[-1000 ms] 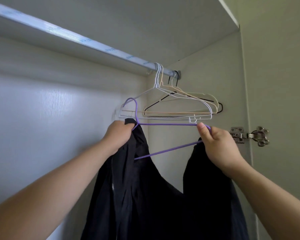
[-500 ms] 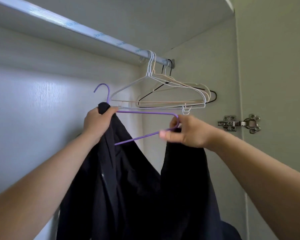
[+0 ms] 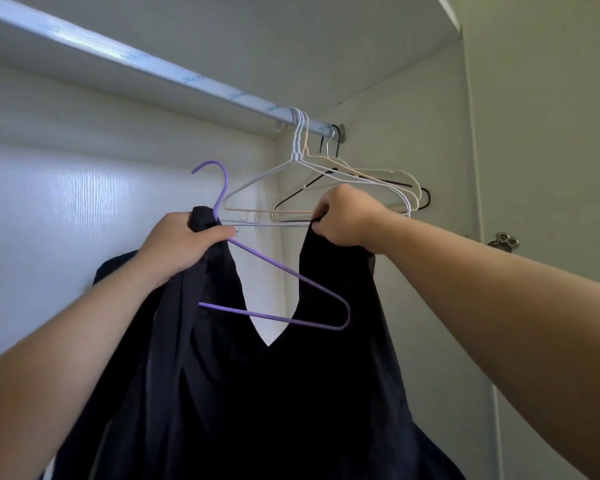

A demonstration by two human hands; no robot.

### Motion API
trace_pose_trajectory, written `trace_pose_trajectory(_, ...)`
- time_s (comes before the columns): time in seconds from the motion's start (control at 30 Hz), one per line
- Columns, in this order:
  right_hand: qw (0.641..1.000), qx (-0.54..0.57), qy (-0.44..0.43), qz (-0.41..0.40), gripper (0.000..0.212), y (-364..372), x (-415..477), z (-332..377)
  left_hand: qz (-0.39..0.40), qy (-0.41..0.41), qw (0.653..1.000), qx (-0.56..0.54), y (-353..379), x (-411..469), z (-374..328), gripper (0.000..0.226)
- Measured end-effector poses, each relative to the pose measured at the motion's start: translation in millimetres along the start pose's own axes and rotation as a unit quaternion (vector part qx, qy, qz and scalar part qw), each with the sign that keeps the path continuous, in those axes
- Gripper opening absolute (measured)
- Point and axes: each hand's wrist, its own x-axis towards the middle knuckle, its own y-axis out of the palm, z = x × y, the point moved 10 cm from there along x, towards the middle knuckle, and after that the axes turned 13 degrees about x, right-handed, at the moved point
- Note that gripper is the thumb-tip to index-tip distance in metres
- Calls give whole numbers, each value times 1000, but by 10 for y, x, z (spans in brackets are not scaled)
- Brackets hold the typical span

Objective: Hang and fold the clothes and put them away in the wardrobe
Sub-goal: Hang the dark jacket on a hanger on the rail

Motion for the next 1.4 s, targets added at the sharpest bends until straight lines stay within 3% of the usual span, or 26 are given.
trace_pose_trajectory(0.17,1000,20,-16,8,21,-16,72,184,-118,29,979,166,-234,-32,-247,55)
trace_pose_trajectory(0.27,984,179,-5,-5,16,43,83,210,-154,49,971,176,-245,-82,-464,53)
trace_pose_trajectory(0.43,900,428,17,79,19,430,19,291,-174,34,980,87,-253,-71,-606,50)
trace_pose_trajectory(0.5,847,520,28,105,33,485,21,266,-176,33,982,54,-281,-49,-581,53)
trace_pose_trajectory(0.53,839,533,17,107,42,467,41,259,-177,32,983,36,-297,-36,-569,53)
trace_pose_trajectory(0.57,855,508,-8,102,51,432,66,264,-176,32,984,22,-310,-21,-571,53)
trace_pose_trajectory(0.63,928,353,-98,69,65,301,89,396,-164,40,986,6,-317,29,-642,51)
trace_pose_trajectory(0.7,957,219,-189,34,70,240,77,648,-137,55,989,7,-282,80,-795,55)
trace_pose_trajectory(0.83,947,217,-229,-55,69,91,123,828,-117,75,990,-13,-320,150,-1019,53)
trace_pose_trajectory(1.03,965,66,-218,-133,34,54,211,780,-97,118,985,-74,-307,231,-1126,35)
trace_pose_trajectory(1.23,965,66,-178,-181,17,-51,409,892,-189,120,972,-70,-538,338,-1081,16)
trace_pose_trajectory(1.4,967,47,-134,-213,12,-257,763,1025,-294,181,935,81,-782,305,-1218,24)
